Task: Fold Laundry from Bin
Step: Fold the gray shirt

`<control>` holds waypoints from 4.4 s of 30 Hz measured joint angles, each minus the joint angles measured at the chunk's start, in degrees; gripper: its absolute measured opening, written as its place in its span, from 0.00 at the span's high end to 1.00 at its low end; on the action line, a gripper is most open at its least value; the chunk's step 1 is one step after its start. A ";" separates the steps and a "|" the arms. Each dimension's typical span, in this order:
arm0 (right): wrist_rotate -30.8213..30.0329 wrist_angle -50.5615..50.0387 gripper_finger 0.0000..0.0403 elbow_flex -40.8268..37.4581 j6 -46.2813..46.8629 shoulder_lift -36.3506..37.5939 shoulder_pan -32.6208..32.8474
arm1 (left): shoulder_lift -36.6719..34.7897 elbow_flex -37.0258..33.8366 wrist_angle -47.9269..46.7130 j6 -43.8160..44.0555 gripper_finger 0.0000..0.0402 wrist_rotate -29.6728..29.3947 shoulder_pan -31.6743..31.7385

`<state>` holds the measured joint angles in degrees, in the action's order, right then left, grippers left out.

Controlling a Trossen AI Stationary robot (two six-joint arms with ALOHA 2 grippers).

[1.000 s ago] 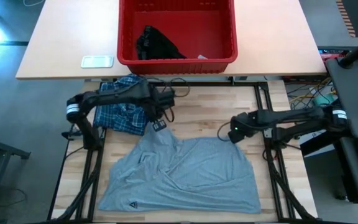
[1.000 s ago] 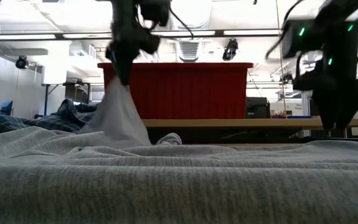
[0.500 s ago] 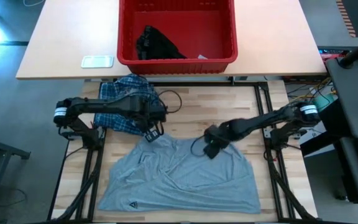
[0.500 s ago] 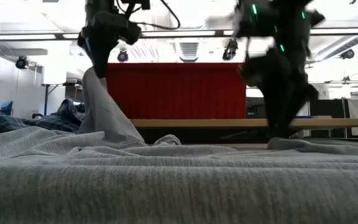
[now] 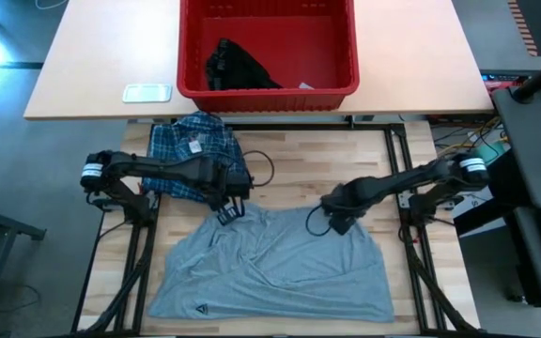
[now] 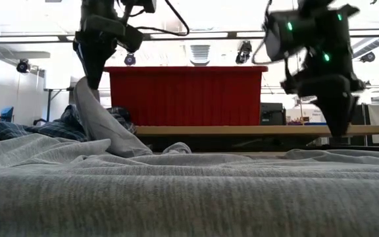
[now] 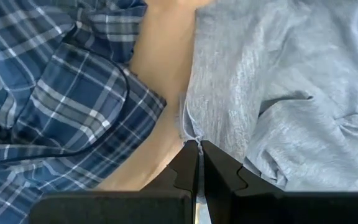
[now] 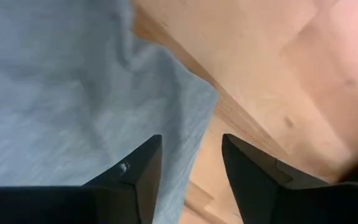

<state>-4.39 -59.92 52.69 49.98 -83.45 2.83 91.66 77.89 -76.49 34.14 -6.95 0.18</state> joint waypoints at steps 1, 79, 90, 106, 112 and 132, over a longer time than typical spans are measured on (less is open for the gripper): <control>1.10 1.87 0.61 -2.25 0.14 0.86 -1.02 | -0.02 0.06 0.33 0.04 1.00 0.01 -0.17; 8.94 37.48 0.70 0.59 -2.02 -11.99 12.77 | -0.02 0.09 0.15 7.05 1.00 3.15 -3.09; 7.28 33.52 0.97 0.50 -0.42 -4.95 12.77 | -0.02 0.06 -2.21 7.57 1.00 3.07 -3.09; -15.47 -13.61 0.97 0.48 14.38 24.78 12.39 | -11.80 0.70 -6.89 20.98 1.00 -7.96 -2.47; -21.32 -23.94 0.97 -1.30 18.92 31.58 10.07 | -12.25 -0.88 -6.74 17.79 1.00 -12.50 2.09; -14.03 -18.99 0.97 -8.92 5.64 34.57 4.88 | -17.04 1.56 -10.37 31.44 1.00 -1.48 -8.66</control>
<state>-18.42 -78.91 43.77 55.62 -48.88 7.71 74.62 79.45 -86.86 65.58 -8.43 -8.49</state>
